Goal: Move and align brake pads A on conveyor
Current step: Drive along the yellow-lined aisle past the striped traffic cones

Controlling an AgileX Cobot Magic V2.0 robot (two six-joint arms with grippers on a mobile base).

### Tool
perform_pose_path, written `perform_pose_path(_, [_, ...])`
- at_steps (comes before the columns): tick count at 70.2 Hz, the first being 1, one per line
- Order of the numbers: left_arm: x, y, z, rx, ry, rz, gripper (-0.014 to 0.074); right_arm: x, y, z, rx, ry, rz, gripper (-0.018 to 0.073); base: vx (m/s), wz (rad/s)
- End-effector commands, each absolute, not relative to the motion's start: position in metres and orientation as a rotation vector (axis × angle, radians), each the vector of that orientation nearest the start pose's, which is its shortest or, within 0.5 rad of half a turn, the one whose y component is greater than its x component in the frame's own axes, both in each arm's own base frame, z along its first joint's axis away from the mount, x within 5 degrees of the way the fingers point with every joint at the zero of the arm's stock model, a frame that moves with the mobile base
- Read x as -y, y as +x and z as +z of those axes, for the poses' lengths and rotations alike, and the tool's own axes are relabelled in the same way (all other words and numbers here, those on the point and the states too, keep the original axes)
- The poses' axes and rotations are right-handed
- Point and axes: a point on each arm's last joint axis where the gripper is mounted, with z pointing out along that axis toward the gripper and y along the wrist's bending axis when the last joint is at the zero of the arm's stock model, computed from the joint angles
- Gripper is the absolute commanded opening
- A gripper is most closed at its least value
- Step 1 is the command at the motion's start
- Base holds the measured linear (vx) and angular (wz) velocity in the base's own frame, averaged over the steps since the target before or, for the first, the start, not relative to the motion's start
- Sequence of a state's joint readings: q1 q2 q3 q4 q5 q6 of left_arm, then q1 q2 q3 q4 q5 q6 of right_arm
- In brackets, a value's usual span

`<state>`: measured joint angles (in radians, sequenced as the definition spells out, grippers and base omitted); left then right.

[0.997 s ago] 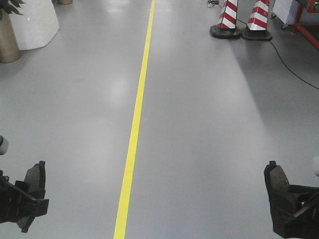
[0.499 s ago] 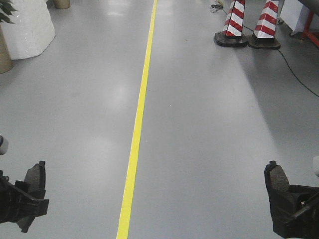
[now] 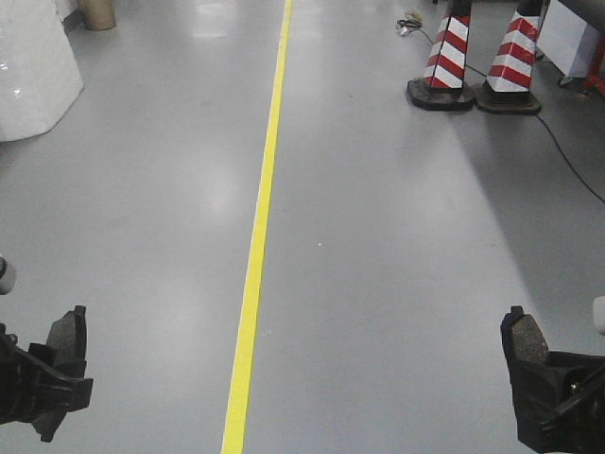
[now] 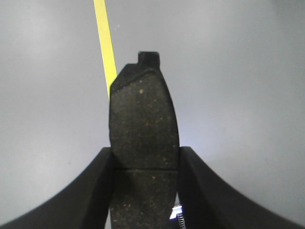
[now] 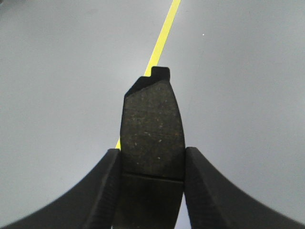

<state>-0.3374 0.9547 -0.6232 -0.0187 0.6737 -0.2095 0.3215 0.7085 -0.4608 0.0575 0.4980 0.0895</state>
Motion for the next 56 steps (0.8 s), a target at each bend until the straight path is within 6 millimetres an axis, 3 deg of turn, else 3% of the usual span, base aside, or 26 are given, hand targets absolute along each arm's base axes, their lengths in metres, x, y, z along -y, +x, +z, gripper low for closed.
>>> perform_pose_path(1, [0.0611,0.1666,0.2786,-2.398,0.140,-0.289,0.0073,-0.0455,0.1310,0.2778,-2.126,-0.219,0.286,-0.0001,0.62,-0.06])
perform_pose_path(56, [0.0611,0.1667,0.2786,-2.398,0.140,-0.289,0.0073,-0.0454,0.1307,0.2773,-2.132,-0.220,0.285,-0.0001,0.64,-0.01])
